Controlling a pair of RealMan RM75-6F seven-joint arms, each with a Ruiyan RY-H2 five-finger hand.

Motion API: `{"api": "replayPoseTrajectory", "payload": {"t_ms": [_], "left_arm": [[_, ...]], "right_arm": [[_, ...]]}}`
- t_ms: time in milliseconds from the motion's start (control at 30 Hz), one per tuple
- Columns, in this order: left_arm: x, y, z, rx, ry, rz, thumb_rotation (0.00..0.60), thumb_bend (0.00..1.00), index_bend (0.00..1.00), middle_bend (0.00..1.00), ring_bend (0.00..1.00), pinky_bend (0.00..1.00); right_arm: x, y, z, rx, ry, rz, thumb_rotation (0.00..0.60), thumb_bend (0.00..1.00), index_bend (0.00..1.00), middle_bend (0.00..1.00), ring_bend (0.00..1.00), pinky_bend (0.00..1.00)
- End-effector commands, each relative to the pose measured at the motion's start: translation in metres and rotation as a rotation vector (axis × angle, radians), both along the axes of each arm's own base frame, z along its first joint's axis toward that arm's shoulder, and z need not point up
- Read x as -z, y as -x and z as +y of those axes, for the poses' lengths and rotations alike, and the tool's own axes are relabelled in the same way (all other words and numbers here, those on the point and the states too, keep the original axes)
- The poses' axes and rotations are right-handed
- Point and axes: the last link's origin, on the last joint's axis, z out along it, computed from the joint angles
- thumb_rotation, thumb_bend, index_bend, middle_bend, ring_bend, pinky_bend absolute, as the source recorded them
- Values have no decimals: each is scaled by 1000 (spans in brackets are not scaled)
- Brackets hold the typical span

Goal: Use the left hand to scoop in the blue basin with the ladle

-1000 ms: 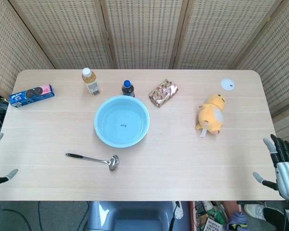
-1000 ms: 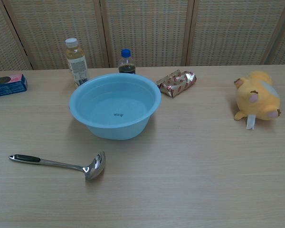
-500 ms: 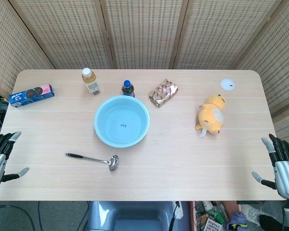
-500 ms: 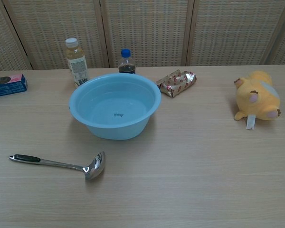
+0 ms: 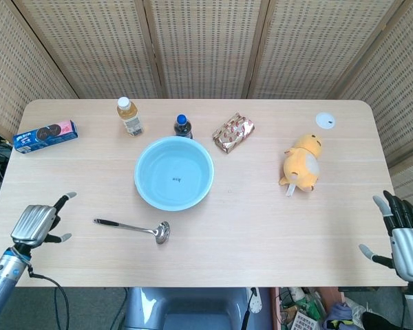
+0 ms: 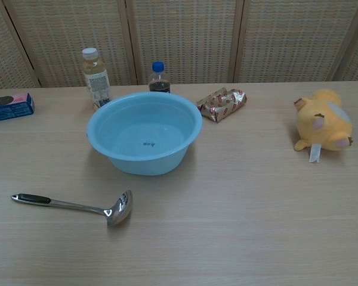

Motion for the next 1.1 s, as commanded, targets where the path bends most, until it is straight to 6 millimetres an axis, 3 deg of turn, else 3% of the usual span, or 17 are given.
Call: {"api": "replayPoseTrajectory", "payload": {"t_ms": [33, 367, 733, 1100], "left_arm": [[17, -5, 13, -6, 55, 24, 600, 115, 162, 1000, 975, 1000], [56, -16, 33, 0, 116, 60, 600, 116, 380, 1000, 975, 1000], [88, -28, 52, 34, 144, 153, 600, 207, 416, 1000, 975, 1000], [104, -38, 47, 57, 162, 176, 600, 234, 438, 1000, 975, 1000]], "right_arm": [[0, 0, 0, 2, -2, 0, 600, 0, 0, 0, 0, 0], [0, 2, -1, 11, -8, -6, 600, 0, 0, 0, 0, 0], [0, 6, -5, 32, -21, -16, 600, 0, 0, 0, 0, 0], [-1, 8, -6, 35, -22, -26, 600, 0, 0, 0, 0, 0]]}}
